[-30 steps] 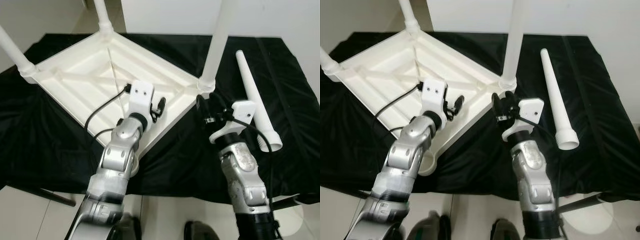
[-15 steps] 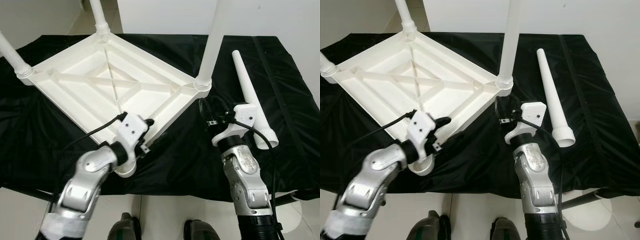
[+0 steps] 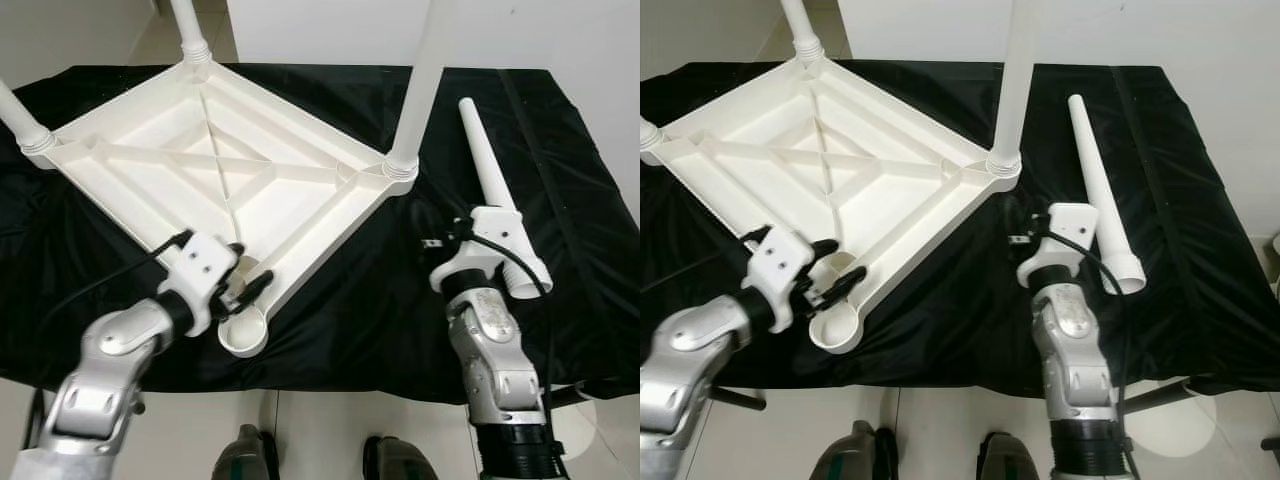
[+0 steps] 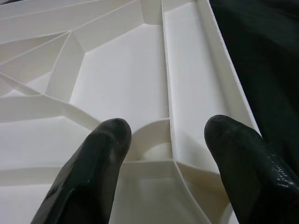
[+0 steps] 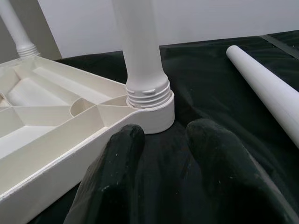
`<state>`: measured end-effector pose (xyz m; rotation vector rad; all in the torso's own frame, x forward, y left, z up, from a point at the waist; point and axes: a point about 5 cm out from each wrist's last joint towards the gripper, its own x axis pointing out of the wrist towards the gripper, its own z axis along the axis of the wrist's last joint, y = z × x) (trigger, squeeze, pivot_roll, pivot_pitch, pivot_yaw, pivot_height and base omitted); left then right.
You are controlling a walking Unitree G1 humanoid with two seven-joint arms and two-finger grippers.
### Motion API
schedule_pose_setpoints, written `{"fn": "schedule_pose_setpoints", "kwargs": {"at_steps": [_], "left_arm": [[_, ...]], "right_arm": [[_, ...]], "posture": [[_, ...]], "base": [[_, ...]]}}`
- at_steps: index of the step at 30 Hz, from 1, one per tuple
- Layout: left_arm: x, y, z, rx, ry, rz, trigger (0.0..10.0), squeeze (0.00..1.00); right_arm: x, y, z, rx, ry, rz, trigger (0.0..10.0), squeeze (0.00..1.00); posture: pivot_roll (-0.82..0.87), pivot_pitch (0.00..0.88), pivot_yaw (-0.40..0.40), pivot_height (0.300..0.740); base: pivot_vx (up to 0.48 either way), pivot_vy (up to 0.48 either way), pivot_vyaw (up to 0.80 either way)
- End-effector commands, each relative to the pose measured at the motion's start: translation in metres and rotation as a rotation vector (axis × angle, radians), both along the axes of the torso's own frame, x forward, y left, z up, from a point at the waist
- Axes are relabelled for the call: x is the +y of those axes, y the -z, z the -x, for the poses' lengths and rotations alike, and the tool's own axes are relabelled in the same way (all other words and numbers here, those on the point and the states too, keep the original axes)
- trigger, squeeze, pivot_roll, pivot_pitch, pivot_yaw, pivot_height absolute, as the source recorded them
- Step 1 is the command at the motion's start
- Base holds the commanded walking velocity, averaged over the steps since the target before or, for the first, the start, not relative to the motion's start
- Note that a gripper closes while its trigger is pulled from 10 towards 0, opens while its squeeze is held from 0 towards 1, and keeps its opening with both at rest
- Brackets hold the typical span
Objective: Building children table
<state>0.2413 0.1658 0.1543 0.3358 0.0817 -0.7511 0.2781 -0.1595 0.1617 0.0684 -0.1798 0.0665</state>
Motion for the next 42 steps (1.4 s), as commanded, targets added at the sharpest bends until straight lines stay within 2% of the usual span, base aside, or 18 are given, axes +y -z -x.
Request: {"fn": "schedule_pose_setpoints", "kwargs": {"at_steps": [1, 5, 8, 16, 21, 23, 25, 28, 34, 37, 41, 42], "left_arm": [[0.011, 0.001, 0.006, 0.019, 0.010, -0.014, 10.0, 0.00], [0.021, 0.005, 0.006, 0.046, -0.017, -0.035, 10.0, 0.00], [0.028, 0.003, 0.003, 0.032, -0.047, -0.059, 10.0, 0.00], [0.029, 0.013, 0.002, -0.004, -0.060, -0.160, 10.0, 0.00], [0.027, 0.013, 0.001, -0.004, -0.070, -0.154, 10.0, 0.00], [0.021, 0.015, 0.000, -0.029, -0.040, -0.208, 10.0, 0.00], [0.021, 0.015, 0.000, -0.029, -0.040, -0.208, 10.0, 0.00], [0.016, 0.019, 0.001, -0.050, 0.012, -0.268, 10.0, 0.00], [0.008, 0.020, 0.001, -0.063, 0.048, -0.269, 10.0, 0.00], [-0.004, 0.025, 0.004, -0.053, 0.083, -0.250, 10.0, 0.00], [-0.006, 0.027, 0.005, -0.048, 0.088, -0.245, 10.0, 0.00], [-0.011, 0.029, 0.006, -0.048, 0.096, -0.241, 10.0, 0.00]], "right_arm": [[0.001, 0.005, 0.003, 0.017, -0.013, 0.010, 10.0, 0.00], [0.001, 0.005, 0.004, 0.015, -0.021, 0.008, 10.0, 0.00], [0.000, 0.004, 0.005, 0.011, -0.019, 0.009, 10.0, 0.00], [0.005, 0.005, 0.008, 0.036, -0.024, 0.008, 10.0, 0.00], [0.005, 0.006, 0.007, 0.050, -0.019, 0.006, 10.0, 0.00], [0.009, 0.002, 0.003, 0.060, -0.023, -0.003, 10.0, 0.00], [0.009, 0.002, 0.003, 0.060, -0.023, -0.003, 10.0, 0.00], [0.014, -0.002, -0.001, 0.068, -0.050, -0.027, 10.0, 0.00], [0.018, -0.004, -0.006, 0.074, -0.053, -0.027, 10.0, 0.00], [0.022, -0.007, -0.011, 0.077, -0.048, -0.008, 10.0, 0.00], [0.023, -0.008, -0.012, 0.076, -0.049, -0.013, 10.0, 0.00], [0.023, -0.011, -0.014, 0.071, -0.047, -0.013, 10.0, 0.00]], "posture": [[0.01, 0.113, 0.065, 0.740], [0.01, 0.111, 0.070, 0.740], [0.01, 0.117, 0.074, 0.740], [0.00, 0.132, 0.076, 0.740], [0.00, 0.138, 0.074, 0.740], [0.00, 0.148, 0.065, 0.740], [0.00, 0.148, 0.065, 0.740], [0.00, 0.156, 0.061, 0.740], [0.01, 0.177, 0.053, 0.740], [0.00, 0.188, 0.053, 0.740], [0.00, 0.194, 0.052, 0.740], [-0.01, 0.201, 0.051, 0.740]], "base": [[0.000, 0.000, 0.00], [0.000, 0.000, 0.00], [0.000, 0.000, 0.00], [0.000, 0.000, 0.00], [0.000, 0.000, 0.00], [0.000, 0.000, 0.00], [0.000, 0.000, 0.00], [0.000, 0.000, 0.00], [0.000, 0.000, 0.00], [0.000, 0.000, 0.00], [0.000, 0.000, 0.00], [0.000, 0.000, 0.00]]}}
